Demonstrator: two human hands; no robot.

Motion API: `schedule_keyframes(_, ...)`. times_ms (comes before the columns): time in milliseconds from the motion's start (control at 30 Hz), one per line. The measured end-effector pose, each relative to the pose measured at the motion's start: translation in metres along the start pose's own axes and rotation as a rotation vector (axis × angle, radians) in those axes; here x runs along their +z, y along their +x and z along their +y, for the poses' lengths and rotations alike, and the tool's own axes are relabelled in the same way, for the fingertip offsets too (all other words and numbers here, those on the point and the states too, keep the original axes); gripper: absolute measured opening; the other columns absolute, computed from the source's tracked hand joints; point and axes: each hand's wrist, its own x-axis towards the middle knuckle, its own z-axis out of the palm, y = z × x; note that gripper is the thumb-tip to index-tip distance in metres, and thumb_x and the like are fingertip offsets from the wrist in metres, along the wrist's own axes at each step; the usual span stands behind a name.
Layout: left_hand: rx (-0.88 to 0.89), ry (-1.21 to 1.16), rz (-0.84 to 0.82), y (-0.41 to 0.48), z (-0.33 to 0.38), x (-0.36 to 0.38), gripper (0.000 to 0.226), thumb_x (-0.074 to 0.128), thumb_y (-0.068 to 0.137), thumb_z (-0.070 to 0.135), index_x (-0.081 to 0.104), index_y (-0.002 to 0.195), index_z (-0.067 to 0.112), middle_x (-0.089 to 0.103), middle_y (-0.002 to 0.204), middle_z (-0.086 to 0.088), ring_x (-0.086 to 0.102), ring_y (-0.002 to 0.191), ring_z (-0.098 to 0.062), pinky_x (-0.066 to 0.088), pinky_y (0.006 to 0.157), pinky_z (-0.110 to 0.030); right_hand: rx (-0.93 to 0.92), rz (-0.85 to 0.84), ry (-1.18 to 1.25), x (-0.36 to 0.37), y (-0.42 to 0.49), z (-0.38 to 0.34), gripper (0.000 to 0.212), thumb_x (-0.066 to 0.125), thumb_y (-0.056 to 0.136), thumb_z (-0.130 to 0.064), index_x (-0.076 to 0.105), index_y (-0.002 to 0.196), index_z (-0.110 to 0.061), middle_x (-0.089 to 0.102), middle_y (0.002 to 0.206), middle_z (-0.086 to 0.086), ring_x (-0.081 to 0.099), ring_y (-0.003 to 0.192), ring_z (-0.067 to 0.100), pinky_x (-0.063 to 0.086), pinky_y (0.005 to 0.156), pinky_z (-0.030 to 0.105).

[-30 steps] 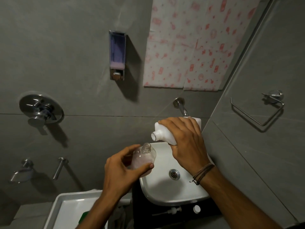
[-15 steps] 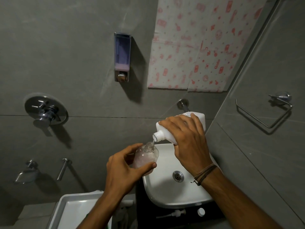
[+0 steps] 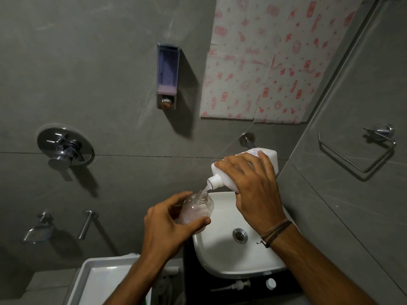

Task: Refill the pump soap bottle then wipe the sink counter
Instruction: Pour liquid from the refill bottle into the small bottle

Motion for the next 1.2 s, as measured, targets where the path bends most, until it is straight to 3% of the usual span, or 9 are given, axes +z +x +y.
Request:
schedule_keyframes(667,0.045,-0.010,-0.016,-0.004,0.006,0.002,0.061,0.097,0.050,0.060,0.066,0.102,0.069,0.070,0.097,0.047,0.073,0.086,0.013,0.054,0.072,-0.002,-0.031,0.059,-0.056,-0.003,-0.004,0.006,0.064,0.077,0.073,0.002,0.068,0.129,-0.027,0.068,0.127,0.000,0.060,0.122,0.032,0.035,0.114,0.062)
schedule_keyframes(1200,0.031,-0.019,-0.011,-0.007,0.007,0.008,0.061,0.098,0.049,0.059,0.068,0.102,0.067,0.074,0.099,0.041,0.075,0.086,0.010,0.058,0.073,-0.007,-0.026,0.037,-0.099,-0.006,-0.006,0.012,0.061,0.077,0.076,-0.002,0.068,0.130,-0.027,0.068,0.130,0.003,0.060,0.124,0.034,0.035,0.113,0.064)
